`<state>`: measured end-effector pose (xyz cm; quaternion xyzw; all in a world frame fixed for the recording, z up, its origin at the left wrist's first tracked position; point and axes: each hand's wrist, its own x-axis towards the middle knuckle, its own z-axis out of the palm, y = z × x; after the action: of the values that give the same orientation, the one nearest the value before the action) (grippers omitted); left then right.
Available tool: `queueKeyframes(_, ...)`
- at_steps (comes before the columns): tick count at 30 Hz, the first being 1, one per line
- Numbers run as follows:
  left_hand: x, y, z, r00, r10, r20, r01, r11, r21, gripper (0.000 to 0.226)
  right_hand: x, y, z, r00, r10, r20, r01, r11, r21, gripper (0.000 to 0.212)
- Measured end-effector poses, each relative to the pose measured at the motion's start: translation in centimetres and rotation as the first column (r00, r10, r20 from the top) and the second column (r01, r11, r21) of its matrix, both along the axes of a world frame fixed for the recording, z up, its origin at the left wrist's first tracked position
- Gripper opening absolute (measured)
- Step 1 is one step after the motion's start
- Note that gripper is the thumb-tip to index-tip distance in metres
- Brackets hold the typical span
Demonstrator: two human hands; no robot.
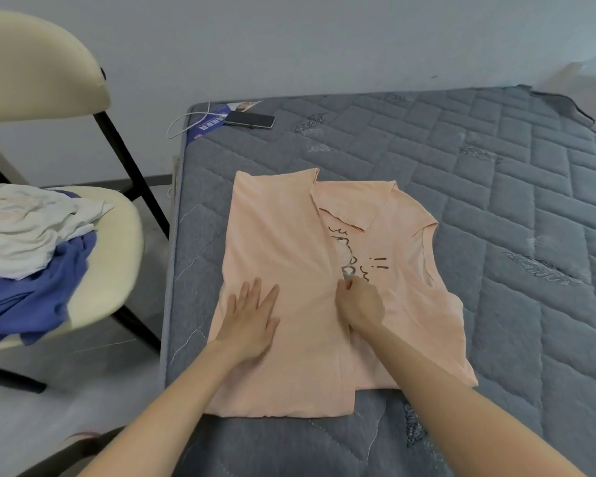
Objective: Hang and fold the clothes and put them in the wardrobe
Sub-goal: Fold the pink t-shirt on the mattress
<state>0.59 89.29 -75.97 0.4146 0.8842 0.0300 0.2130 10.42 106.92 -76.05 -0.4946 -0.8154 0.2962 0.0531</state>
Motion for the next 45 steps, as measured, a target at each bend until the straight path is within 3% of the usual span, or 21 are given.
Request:
queueKeyframes(3,-0.2,0.7,-0.5,0.996,0.083,0.027,-0.082,0.996,-0.029,0.059,-0.3,1.1,0.4,0.998,0.039,0.055,-0.037,0.999,-0.034,0.016)
queueKeyframes(8,-1.3,2.3,-0.3,0.995,0.08,-0.054,-0.075,0.994,0.077,0.057,-2.2,1.6,0.1,0.98,0.175,-0.096,-0.163,0.979,0.123,0.03)
queueKeyframes(12,-3.3,4.0,-0.4,0.993,0.025,-0.113,-0.007,0.988,0.152,0.056,-5.1,2.0,-0.7,0.915,0.404,0.002,-0.358,0.809,0.467,0.042)
queueKeyframes(14,-4.4,4.9,-0.8,0.992,0.018,-0.128,0.002,0.988,0.152,0.056,-6.4,1.8,-1.0,0.821,0.563,0.1,-0.54,0.705,0.46,0.044)
queueKeyframes(16,-5.4,5.5,-1.4,0.992,0.023,-0.127,-0.003,0.988,0.154,0.059,-7.3,2.0,-1.7,0.751,0.632,0.193,-0.653,0.666,0.359,0.048)
queueKeyframes(19,-6.7,5.1,-2.8,0.986,0.083,-0.148,-0.052,0.978,0.202,0.083,-7.7,3.3,-3.0,0.839,0.492,0.232,-0.542,0.791,0.282,0.054)
queueKeyframes(22,-8.1,4.2,-3.8,0.956,0.238,-0.172,-0.19,0.948,0.254,0.083,-8.3,4.4,-3.7,0.927,0.286,0.244,-0.349,0.896,0.275,0.059)
queueKeyframes(25,-9.1,3.8,-4.0,0.923,0.343,-0.173,-0.291,0.918,0.269,0.083,-9.4,4.3,-3.6,0.943,0.226,0.245,-0.316,0.842,0.437,0.059)
queueKeyframes(27,-9.5,3.6,-3.9,0.915,0.338,-0.221,-0.264,0.915,0.306,0.077,-10.5,3.9,-3.1,0.906,0.346,0.243,-0.422,0.751,0.508,0.057)
queueKeyframes(29,-9.7,4.0,-3.7,0.924,0.252,-0.289,-0.156,0.936,0.316,0.067,-12.2,3.6,-2.7,0.805,0.524,0.279,-0.589,0.647,0.485,0.06)
queueKeyframes(31,-9.9,5.1,-3.6,0.933,0.162,-0.32,-0.061,0.951,0.302,0.062,-14.1,3.9,-2.1,0.742,0.602,0.296,-0.665,0.599,0.447,0.064)
queueKeyframes(36,-11.3,7.3,-4.3,0.952,0.151,-0.266,-0.069,0.953,0.296,0.08,-17.0,6.7,-2.9,0.79,0.532,0.306,-0.613,0.71,0.348,0.054)
queueKeyframes(40,-12.9,7.6,-4.6,0.936,0.248,-0.25,-0.167,0.938,0.305,0.083,-17.1,8.9,-3.5,0.913,0.23,0.337,-0.35,0.867,0.356,0.065)
queueKeyframes(45,-16.0,9.5,-5.0,0.907,0.343,-0.243,-0.269,0.918,0.293,0.067,-17.3,8.8,-4.3,0.944,0.184,0.275,-0.292,0.854,0.43,0.059)
